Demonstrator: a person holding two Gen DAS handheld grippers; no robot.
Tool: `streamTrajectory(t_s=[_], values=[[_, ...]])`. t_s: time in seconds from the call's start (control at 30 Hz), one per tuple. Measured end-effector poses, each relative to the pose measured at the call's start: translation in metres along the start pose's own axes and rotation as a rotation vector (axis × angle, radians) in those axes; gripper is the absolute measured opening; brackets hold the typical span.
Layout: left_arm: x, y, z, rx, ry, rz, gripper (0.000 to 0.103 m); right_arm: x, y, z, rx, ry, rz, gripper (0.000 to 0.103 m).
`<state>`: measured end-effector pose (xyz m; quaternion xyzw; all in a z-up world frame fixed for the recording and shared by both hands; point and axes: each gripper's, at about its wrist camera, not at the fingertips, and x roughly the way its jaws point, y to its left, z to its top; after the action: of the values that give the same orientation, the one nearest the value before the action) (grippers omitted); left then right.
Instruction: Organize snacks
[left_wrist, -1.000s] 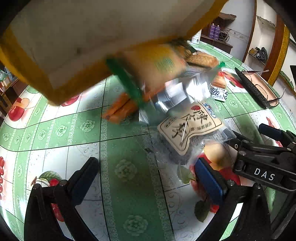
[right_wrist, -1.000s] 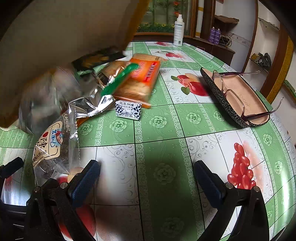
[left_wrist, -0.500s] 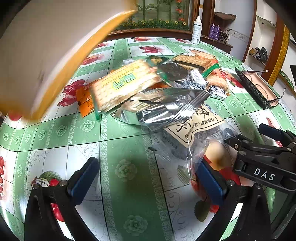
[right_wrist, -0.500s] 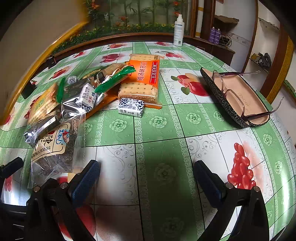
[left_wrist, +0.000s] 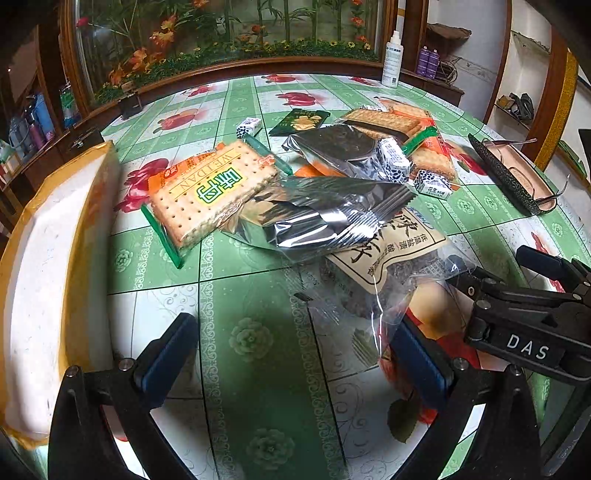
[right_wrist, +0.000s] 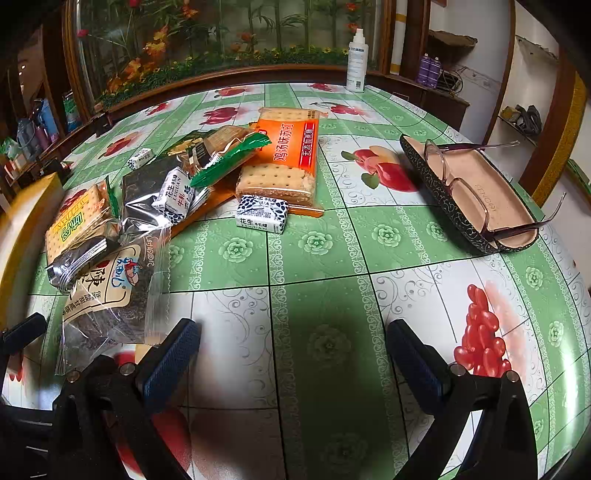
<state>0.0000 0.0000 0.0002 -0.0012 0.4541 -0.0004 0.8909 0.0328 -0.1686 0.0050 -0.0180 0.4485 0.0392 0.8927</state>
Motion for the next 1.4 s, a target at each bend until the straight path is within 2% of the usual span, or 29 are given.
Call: streamTrajectory(t_s=[0.77, 1.03, 1.27, 1.4], values=[[0.000, 0.000, 0.000, 0.001, 0.000, 0.001, 0.103, 0.000, 0.000, 0.000, -0.004, 0.000, 0.003, 0.102], [0.000, 0.000, 0.000, 0.001, 0.000, 0.001, 0.103, -0.001, -0.010, 0.002, -0.038, 0.042, 0.069, 0.102], [0.000, 0.000, 0.000, 0.000, 0.000, 0.001, 0.103, -0.011, -0.022, -0.005, -0.033, 0.048, 0.159, 0.102], [0.000, 0.000, 0.000, 0.001, 0.000, 0.001, 0.103, -0.013, -0.023, -0.008, -0.058, 0.038, 0.182, 0.102]])
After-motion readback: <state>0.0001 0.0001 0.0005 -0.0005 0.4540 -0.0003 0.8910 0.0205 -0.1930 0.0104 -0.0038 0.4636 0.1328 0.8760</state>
